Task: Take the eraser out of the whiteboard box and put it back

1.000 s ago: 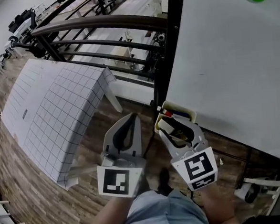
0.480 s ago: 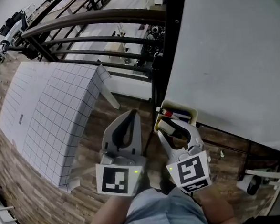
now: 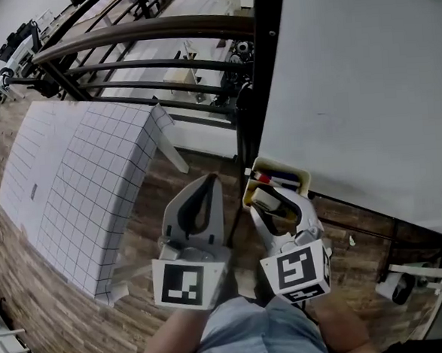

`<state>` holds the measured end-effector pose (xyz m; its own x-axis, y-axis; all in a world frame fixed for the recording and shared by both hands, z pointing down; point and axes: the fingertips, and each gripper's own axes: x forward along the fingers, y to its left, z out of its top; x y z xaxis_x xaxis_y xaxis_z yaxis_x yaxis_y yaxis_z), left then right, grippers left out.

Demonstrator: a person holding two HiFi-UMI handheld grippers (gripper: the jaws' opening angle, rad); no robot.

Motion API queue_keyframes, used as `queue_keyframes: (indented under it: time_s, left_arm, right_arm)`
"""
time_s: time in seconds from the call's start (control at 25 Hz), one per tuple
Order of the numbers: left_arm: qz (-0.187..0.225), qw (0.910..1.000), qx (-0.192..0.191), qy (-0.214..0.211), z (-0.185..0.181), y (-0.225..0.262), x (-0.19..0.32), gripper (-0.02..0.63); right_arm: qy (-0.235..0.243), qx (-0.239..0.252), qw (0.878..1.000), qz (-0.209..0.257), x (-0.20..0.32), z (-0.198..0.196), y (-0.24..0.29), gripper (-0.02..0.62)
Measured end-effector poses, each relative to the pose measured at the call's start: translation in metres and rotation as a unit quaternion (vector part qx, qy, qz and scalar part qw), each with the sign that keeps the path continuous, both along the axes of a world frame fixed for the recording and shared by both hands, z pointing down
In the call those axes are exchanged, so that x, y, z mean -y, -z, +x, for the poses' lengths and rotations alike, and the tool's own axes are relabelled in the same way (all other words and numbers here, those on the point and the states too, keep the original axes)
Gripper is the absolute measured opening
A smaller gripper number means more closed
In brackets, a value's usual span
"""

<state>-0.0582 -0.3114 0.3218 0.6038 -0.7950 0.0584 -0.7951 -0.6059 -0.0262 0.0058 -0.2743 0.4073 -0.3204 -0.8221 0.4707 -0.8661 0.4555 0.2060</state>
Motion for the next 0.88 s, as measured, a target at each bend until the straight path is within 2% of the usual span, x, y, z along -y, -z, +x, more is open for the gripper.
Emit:
queue_keyframes:
  time_s: [0.36, 0.88]
  left_arm:
    - [0.006, 1.0000, -0.005, 0.000, -0.012, 0.005, -0.001, -0.002]
    - [0.028, 0.9994, -0.002, 0.020, -0.008, 0.015, -0.031, -0.002]
  right_arm:
    - [0.006, -0.006, 1.000, 0.011, 0.003, -0.013, 0.005, 0.120]
    - [0.017, 0.014, 0.997, 0.079, -0.021, -0.003, 0.054, 0.108]
